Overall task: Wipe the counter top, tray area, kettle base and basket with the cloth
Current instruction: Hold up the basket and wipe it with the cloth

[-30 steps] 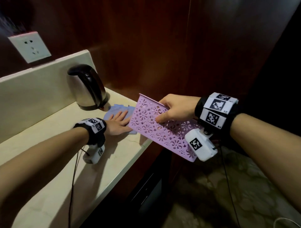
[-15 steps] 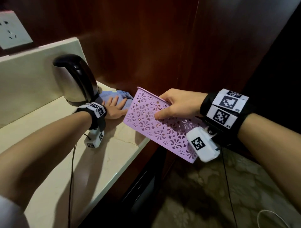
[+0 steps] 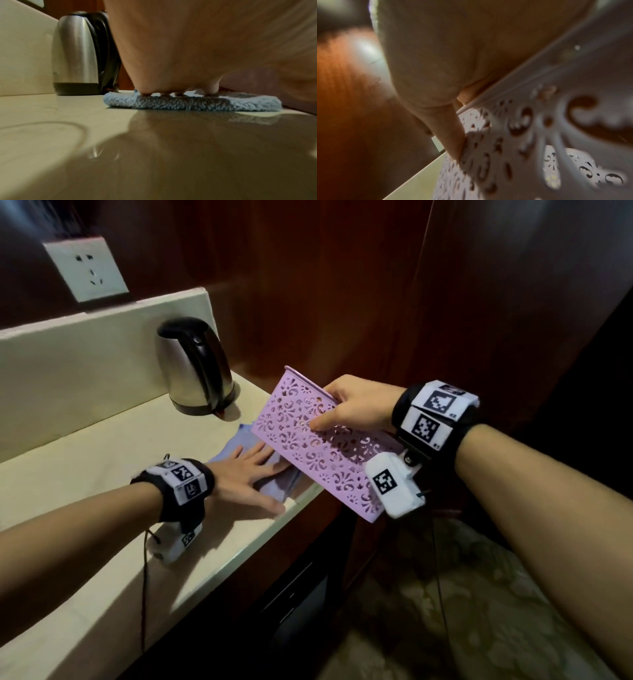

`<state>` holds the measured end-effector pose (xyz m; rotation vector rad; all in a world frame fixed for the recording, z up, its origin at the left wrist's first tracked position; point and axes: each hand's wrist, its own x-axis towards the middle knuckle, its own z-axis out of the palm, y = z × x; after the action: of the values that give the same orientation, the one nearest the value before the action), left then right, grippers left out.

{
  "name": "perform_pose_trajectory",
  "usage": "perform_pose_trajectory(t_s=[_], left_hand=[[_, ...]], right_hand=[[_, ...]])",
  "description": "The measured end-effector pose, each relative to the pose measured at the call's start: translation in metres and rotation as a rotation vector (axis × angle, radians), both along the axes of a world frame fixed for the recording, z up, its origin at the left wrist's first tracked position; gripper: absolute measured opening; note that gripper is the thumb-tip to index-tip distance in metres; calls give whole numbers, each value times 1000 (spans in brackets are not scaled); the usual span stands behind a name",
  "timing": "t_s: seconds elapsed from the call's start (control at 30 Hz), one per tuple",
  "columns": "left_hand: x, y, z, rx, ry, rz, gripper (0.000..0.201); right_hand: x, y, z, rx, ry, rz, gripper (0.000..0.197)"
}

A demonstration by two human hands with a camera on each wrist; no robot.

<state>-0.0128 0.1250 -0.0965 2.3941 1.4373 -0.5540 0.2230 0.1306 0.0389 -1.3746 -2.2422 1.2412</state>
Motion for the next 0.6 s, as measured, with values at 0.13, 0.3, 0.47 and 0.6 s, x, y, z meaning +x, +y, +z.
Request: perform_pose_trajectory(t_s=[0.13, 0.3, 0.47, 0.6], left_hand=[[-2, -17, -7, 33, -3, -46, 107], [-7, -42, -14, 97, 16, -53, 93], [-19, -76, -17, 103, 46, -28, 83], [-32, -109, -11, 41, 34, 56, 80]], right_hand=[[-16, 1, -2, 92, -53, 56, 17], [-32, -4, 1, 153, -70, 125, 23], [-46, -11, 4, 160, -47, 166, 22], [-63, -19, 4, 203, -62, 217, 22]])
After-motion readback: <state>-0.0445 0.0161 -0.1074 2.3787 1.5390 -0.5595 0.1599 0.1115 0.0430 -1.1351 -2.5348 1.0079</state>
